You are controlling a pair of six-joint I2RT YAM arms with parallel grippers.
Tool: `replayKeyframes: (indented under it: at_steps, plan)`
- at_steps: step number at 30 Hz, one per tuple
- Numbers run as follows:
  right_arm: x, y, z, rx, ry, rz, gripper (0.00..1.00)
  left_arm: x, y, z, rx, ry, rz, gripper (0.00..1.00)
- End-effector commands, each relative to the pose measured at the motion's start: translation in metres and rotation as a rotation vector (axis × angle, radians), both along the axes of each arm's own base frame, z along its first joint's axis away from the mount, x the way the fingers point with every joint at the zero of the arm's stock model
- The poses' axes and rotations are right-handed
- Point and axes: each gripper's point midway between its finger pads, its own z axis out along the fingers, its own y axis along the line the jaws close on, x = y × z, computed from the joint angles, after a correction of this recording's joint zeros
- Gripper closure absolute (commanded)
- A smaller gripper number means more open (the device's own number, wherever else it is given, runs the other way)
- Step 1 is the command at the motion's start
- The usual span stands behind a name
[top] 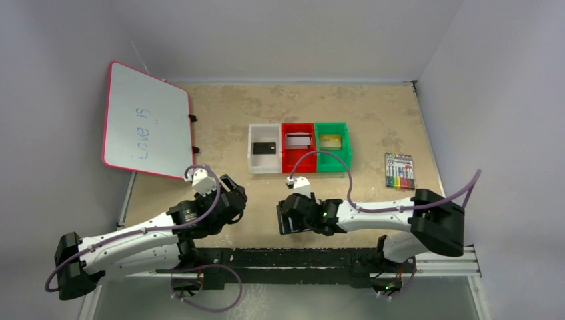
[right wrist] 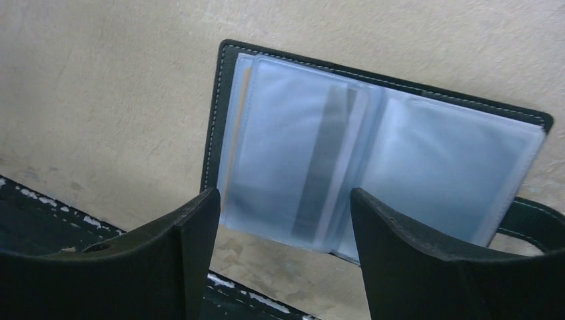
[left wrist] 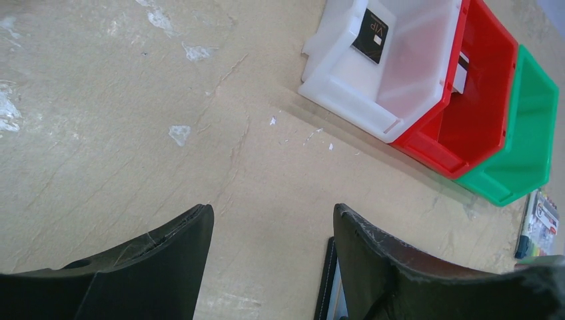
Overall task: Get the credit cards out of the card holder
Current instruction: Remove the credit card from the card holder.
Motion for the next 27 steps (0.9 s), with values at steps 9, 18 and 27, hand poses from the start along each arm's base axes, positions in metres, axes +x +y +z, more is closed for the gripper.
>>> replayKeyframes:
  at_steps: [9,18,27]
  plan:
    - [0.013,-0.002,-0.007,-0.205,-0.069,-0.136,0.35,0.001,0.016,-0.002,0.014,-0.030,0.053,0.34]
    - [0.011,0.005,-0.011,-0.208,-0.050,-0.117,0.49,0.001,0.014,-0.007,0.013,-0.023,0.046,0.34]
    - [0.005,0.018,-0.001,-0.100,-0.030,-0.075,0.37,0.003,-0.001,-0.013,0.011,-0.006,0.006,0.34]
